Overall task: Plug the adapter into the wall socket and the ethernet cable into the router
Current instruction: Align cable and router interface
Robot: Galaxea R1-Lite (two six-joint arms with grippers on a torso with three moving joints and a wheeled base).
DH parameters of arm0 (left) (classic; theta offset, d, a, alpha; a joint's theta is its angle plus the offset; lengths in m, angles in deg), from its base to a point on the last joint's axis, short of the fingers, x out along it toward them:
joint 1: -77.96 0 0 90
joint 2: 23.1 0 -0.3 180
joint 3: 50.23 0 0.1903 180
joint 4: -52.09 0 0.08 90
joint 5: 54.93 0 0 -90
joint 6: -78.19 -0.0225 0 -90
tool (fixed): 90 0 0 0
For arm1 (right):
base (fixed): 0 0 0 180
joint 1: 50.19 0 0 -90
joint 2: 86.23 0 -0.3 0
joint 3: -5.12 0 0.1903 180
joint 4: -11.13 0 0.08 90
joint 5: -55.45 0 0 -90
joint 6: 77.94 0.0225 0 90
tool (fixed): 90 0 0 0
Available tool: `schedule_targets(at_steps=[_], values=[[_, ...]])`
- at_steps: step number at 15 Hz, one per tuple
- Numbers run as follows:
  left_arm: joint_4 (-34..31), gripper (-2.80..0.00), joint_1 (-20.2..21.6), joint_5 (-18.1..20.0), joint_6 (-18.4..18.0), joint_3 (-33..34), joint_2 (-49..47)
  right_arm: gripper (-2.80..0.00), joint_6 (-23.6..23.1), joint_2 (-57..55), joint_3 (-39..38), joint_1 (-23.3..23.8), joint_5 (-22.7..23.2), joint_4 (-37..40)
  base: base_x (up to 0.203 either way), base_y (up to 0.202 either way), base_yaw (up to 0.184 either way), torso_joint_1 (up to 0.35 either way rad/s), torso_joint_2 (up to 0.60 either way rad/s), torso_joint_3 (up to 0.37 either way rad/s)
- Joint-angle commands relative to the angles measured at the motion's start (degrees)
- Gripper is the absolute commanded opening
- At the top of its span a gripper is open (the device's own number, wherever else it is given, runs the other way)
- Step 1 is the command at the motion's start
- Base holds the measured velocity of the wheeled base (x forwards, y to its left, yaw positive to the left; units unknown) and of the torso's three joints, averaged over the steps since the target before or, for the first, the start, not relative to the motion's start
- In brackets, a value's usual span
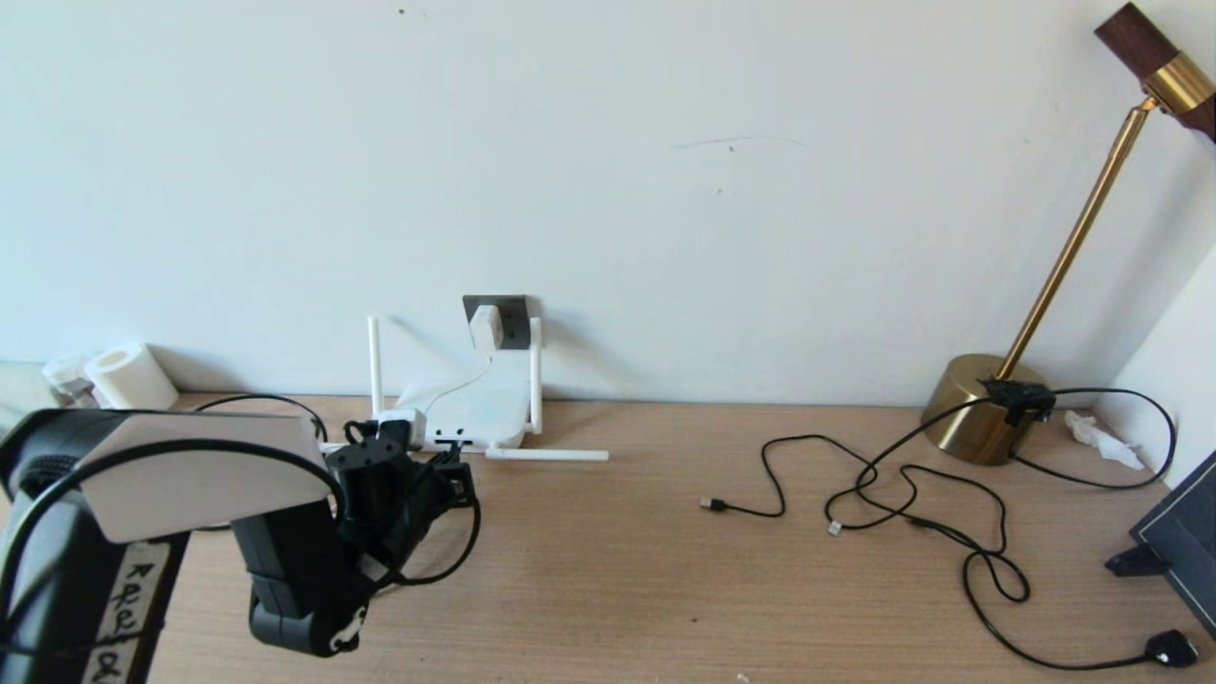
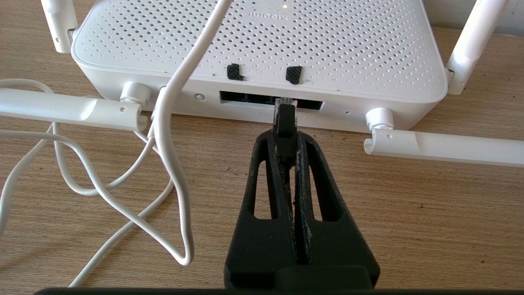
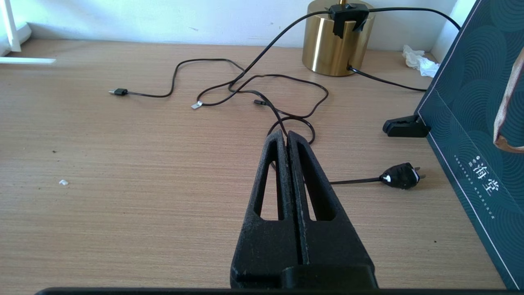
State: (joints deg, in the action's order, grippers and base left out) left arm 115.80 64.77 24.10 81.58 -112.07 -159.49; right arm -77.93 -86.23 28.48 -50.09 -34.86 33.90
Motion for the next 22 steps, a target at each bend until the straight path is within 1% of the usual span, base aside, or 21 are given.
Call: schedule_targets(at_steps=[1,22], values=[[0.6,-2.8,0.0,0.0,0.0,-0.1,0.0,-2.8,0.0,0.0,0.0,0.0,0.0,0.0,0.0,0.0,0.0,0.0,0.0,0.0],[0.6,-2.8,-0.7,-0.1,0.0,1.3,0.7,-2.8,0.0,0.0,0.0,0.0,0.0,0.0,0.0,0.0,0.0,0.0,0.0,0.0]])
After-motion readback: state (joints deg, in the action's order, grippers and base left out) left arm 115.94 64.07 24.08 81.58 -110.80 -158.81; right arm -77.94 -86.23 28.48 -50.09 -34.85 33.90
